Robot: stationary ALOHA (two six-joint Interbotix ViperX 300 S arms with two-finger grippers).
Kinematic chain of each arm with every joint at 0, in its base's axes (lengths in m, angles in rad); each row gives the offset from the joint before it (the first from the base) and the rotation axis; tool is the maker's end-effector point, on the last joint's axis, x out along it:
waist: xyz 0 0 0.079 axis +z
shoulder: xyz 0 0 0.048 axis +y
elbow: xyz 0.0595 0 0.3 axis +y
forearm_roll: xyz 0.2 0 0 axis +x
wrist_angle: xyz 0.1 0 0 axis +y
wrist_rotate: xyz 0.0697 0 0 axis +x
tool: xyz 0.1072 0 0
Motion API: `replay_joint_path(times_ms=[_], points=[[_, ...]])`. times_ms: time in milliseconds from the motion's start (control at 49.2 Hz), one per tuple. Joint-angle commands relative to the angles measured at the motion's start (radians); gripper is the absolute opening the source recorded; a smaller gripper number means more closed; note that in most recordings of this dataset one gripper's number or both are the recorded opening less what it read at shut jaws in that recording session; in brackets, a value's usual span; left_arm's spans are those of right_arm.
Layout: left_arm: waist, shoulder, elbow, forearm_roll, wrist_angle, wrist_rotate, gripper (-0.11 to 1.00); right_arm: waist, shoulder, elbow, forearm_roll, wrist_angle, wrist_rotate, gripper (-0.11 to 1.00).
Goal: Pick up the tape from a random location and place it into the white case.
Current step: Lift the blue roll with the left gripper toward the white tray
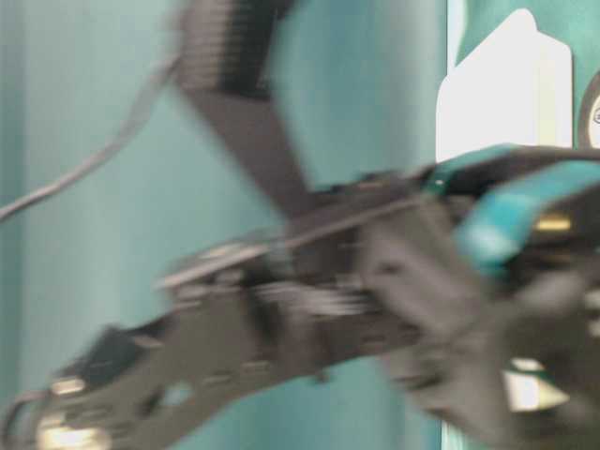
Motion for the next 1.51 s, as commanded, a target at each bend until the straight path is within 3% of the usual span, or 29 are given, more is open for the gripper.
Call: replay_joint_path(times_ms=[0, 610, 1485], points=[[-0.003, -0.077, -0.032, 0.0, 0.017, -0.002, 0.22, 0.003, 0.003, -0.028, -0.002, -0.003, -0.002, 0.93], [-0.002, -0.178, -0.173, 0.006, 0.253, 0.002, 0.22, 0.003, 0.003, -0.035, -0.002, -0.002, -0.002, 0.93], [0.02, -0.288, -0.308, 0.009, 0.416, 0.002, 0.22, 0.003, 0.003, -0.04, -0.002, -0.002, -0.002, 0.93]])
